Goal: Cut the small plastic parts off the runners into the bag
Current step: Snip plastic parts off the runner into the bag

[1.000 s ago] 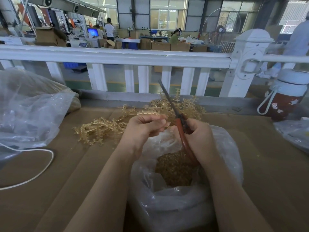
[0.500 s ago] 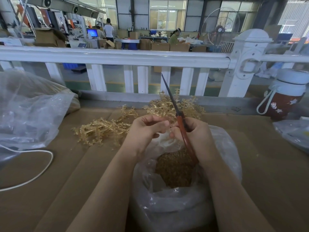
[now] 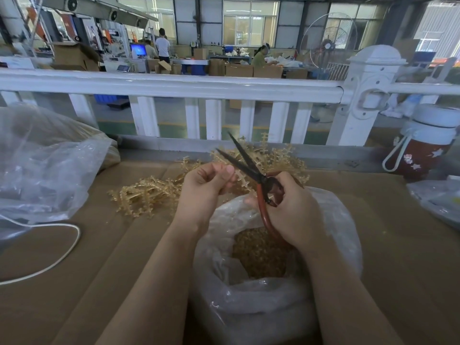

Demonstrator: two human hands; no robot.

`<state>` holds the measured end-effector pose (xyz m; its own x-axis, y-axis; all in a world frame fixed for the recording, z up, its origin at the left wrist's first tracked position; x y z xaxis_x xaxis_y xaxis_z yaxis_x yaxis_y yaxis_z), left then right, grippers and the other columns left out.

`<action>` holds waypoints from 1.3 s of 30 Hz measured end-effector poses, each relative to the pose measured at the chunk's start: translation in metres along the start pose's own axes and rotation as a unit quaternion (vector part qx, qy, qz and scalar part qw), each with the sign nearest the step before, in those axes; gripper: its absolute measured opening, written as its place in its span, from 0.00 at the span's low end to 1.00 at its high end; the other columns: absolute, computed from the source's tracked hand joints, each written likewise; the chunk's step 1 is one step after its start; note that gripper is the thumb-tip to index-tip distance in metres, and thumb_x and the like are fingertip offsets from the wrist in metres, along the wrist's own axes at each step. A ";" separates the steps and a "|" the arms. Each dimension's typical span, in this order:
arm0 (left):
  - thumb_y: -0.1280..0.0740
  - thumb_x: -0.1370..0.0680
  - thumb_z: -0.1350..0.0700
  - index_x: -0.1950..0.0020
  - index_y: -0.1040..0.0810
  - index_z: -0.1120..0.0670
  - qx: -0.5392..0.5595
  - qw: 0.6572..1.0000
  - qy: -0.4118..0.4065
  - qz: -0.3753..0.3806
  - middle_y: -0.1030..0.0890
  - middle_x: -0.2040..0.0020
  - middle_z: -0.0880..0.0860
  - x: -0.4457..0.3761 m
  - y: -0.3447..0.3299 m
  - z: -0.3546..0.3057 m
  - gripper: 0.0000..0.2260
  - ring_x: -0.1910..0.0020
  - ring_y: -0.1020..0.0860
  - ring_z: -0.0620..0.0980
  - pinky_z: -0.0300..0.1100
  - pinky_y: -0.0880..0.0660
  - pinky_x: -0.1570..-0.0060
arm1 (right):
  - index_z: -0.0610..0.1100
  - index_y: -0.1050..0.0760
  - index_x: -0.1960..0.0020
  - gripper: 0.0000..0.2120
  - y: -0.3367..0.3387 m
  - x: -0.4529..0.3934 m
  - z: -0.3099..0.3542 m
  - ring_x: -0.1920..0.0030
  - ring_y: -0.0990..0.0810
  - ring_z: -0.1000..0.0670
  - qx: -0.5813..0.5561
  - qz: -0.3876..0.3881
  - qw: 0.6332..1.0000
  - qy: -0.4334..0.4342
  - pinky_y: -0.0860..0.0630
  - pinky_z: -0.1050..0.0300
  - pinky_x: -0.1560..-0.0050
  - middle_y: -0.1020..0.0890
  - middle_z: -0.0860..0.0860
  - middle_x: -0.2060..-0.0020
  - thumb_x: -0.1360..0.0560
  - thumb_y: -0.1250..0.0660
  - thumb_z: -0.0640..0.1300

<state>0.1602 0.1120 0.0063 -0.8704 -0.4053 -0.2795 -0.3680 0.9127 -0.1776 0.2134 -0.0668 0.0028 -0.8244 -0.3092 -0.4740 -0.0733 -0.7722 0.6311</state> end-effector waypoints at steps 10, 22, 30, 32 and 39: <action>0.35 0.20 0.65 0.53 0.19 0.63 -0.049 0.998 -0.042 -0.006 0.16 0.55 0.61 0.000 0.001 -0.008 0.05 0.54 0.20 0.54 0.54 0.23 0.43 | 0.56 0.29 0.54 0.25 0.002 0.000 0.005 0.61 0.24 0.61 0.057 -0.004 0.998 0.031 0.27 0.62 0.64 0.23 0.61 0.62 0.36 0.31 0.75; 0.34 0.21 0.66 0.56 0.19 0.61 -0.012 0.998 -0.054 -0.012 0.16 0.62 0.50 0.000 0.001 -0.012 0.06 0.61 0.20 0.42 0.32 0.24 0.58 | 0.54 0.25 0.56 0.32 0.008 0.001 0.008 0.65 0.23 0.61 0.063 -0.054 0.995 0.054 0.26 0.65 0.67 0.23 0.60 0.68 0.38 0.42 0.82; 0.32 0.21 0.63 0.57 0.18 0.59 -0.036 0.998 -0.053 -0.020 0.17 0.62 0.51 0.000 0.004 -0.013 0.05 0.60 0.21 0.44 0.34 0.23 0.57 | 0.53 0.23 0.57 0.32 0.012 0.002 0.010 0.68 0.25 0.60 0.076 -0.075 0.992 0.072 0.30 0.68 0.69 0.24 0.61 0.69 0.36 0.42 0.81; 0.32 0.21 0.63 0.56 0.18 0.58 -0.040 0.998 -0.053 -0.019 0.17 0.61 0.52 0.000 0.004 -0.012 0.05 0.59 0.21 0.46 0.35 0.23 0.55 | 0.54 0.23 0.58 0.30 0.013 0.003 0.011 0.68 0.25 0.60 0.066 -0.078 0.992 0.074 0.31 0.70 0.68 0.24 0.61 0.69 0.35 0.40 0.80; 0.32 0.21 0.61 0.57 0.19 0.56 -0.074 0.995 -0.065 -0.009 0.19 0.63 0.48 0.000 0.006 -0.014 0.06 0.63 0.24 0.43 0.33 0.26 0.58 | 0.54 0.19 0.52 0.32 0.010 0.004 0.013 0.65 0.24 0.65 0.039 -0.056 0.995 0.073 0.34 0.75 0.67 0.21 0.62 0.67 0.36 0.39 0.80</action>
<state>0.1533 0.1179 0.0184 -0.8164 -0.4167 -0.3998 -0.4366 0.8985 -0.0448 0.2019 -0.0689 0.0150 -0.7184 -0.3051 -0.6251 -0.2079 -0.7634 0.6116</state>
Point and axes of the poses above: each hand's wrist, its own x-axis away from the middle knuckle, its own y-axis out of the back of the hand, z = x × y, the point moved 10 cm from there along -x, towards the middle knuckle
